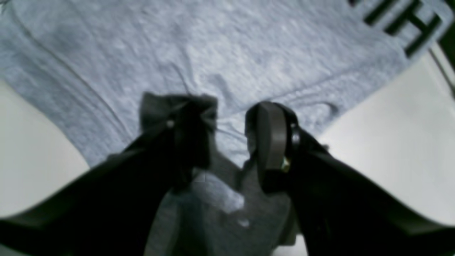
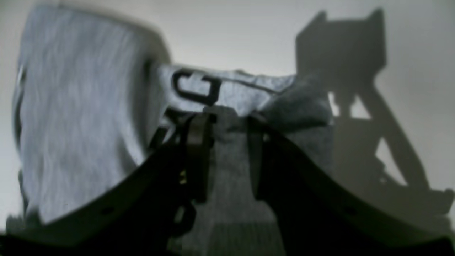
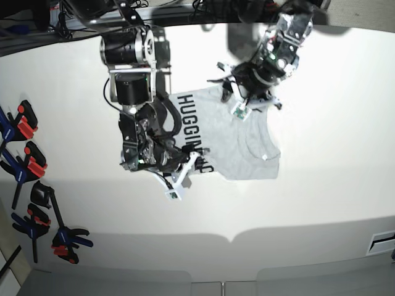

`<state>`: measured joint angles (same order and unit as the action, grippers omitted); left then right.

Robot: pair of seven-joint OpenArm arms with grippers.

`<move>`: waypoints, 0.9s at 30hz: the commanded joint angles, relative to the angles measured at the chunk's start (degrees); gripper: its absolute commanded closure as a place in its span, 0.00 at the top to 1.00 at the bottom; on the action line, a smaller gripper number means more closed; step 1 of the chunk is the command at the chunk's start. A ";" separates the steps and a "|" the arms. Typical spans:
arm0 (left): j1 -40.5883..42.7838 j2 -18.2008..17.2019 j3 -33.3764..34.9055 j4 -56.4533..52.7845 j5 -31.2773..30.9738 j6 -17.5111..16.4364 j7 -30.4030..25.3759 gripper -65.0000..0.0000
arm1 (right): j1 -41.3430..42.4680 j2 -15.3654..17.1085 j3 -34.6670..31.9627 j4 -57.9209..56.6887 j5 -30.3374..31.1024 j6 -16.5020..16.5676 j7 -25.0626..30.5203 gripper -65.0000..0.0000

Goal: Fold the T-shirt properly

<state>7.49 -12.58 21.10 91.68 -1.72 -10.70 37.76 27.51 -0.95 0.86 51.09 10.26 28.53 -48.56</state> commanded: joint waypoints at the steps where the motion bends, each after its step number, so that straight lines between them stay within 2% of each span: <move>1: -1.03 -2.16 -0.37 -0.87 1.73 1.22 3.10 0.39 | -0.66 0.02 -0.13 1.99 -0.61 0.57 -3.19 0.27; 8: -7.13 -12.31 -0.37 -1.18 1.66 1.42 2.80 0.39 | -11.74 0.00 -0.13 20.35 -0.50 0.55 -5.88 0.27; 12: -10.64 -16.02 -0.37 -1.18 1.18 1.42 1.42 0.39 | -18.36 -0.04 -0.13 28.06 3.87 0.59 -8.15 0.27; 15: -12.66 -17.18 -0.37 -1.18 -0.44 1.42 0.96 0.39 | -23.54 -0.63 -0.15 31.63 5.44 0.61 -8.24 0.27; 21: -14.19 -16.96 -0.37 -1.18 -0.70 1.42 -0.85 0.39 | -31.32 -4.09 -0.74 35.63 5.42 0.63 -7.39 0.27; 27: -14.16 -16.98 -0.37 -1.18 -1.31 1.42 -2.25 0.39 | -33.90 -4.44 -7.21 36.68 4.96 0.50 -7.10 0.27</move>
<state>-5.43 -29.06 21.06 89.60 -3.33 -9.56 36.40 -6.22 -5.10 -6.22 87.50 16.25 28.71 -53.65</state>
